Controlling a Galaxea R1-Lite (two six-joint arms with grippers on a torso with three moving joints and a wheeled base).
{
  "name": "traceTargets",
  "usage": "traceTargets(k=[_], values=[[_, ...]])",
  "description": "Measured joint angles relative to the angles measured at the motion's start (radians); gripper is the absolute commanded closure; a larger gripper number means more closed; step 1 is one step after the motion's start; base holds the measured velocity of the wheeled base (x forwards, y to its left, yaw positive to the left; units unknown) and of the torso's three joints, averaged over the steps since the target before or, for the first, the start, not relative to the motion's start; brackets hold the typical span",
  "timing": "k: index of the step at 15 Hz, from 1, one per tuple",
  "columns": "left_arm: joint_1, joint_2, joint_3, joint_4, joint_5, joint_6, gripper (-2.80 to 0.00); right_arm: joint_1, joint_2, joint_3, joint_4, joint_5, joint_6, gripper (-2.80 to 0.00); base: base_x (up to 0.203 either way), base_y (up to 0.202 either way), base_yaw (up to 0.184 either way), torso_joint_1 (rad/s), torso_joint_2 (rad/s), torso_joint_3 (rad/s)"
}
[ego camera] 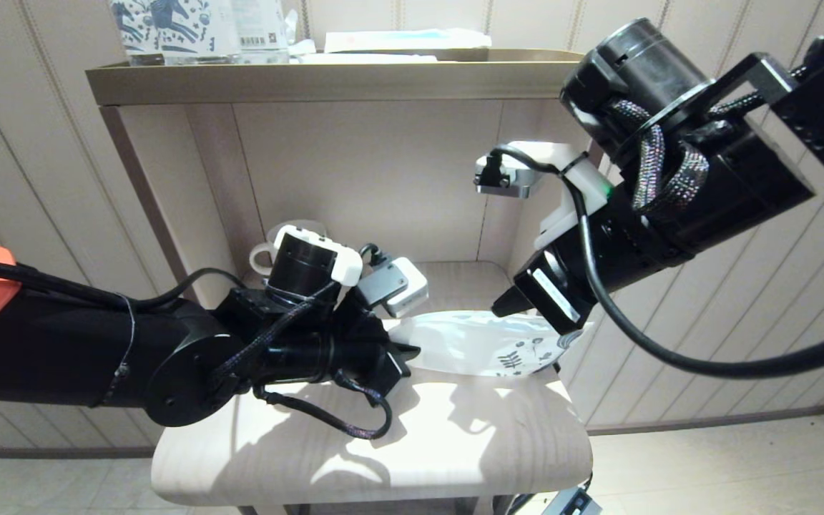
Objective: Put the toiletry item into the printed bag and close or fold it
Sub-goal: Hand it to the other hand
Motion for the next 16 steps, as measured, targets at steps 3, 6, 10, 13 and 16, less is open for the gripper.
traceTargets(k=[3,6,10,13,16], values=[[0.008,-0.006,0.000,0.004,0.001,0.000,0.00,-0.027,-0.026,0.020,0.002,-0.002,-0.004,-2.80,0.000,0.000,0.000,0.000,0.00,0.000],[0.018,-0.009,0.002,0.000,0.000,0.002,0.00,-0.037,-0.042,0.029,0.001,0.003,-0.010,0.00,0.000,0.000,0.000,0.000,0.00,0.000],[0.020,-0.009,0.008,-0.006,0.000,0.002,0.00,-0.039,-0.050,0.033,0.007,0.006,-0.018,0.00,0.000,0.000,0.000,0.000,0.00,0.000],[0.031,-0.012,0.011,-0.007,0.000,0.002,0.00,-0.054,-0.074,0.071,0.002,0.006,-0.021,0.00,0.000,0.000,0.000,0.000,0.00,0.000],[0.033,-0.010,0.011,-0.007,0.000,0.002,0.00,-0.058,-0.085,0.092,-0.002,0.007,-0.023,0.00,0.000,0.000,0.000,0.000,0.00,0.000]])
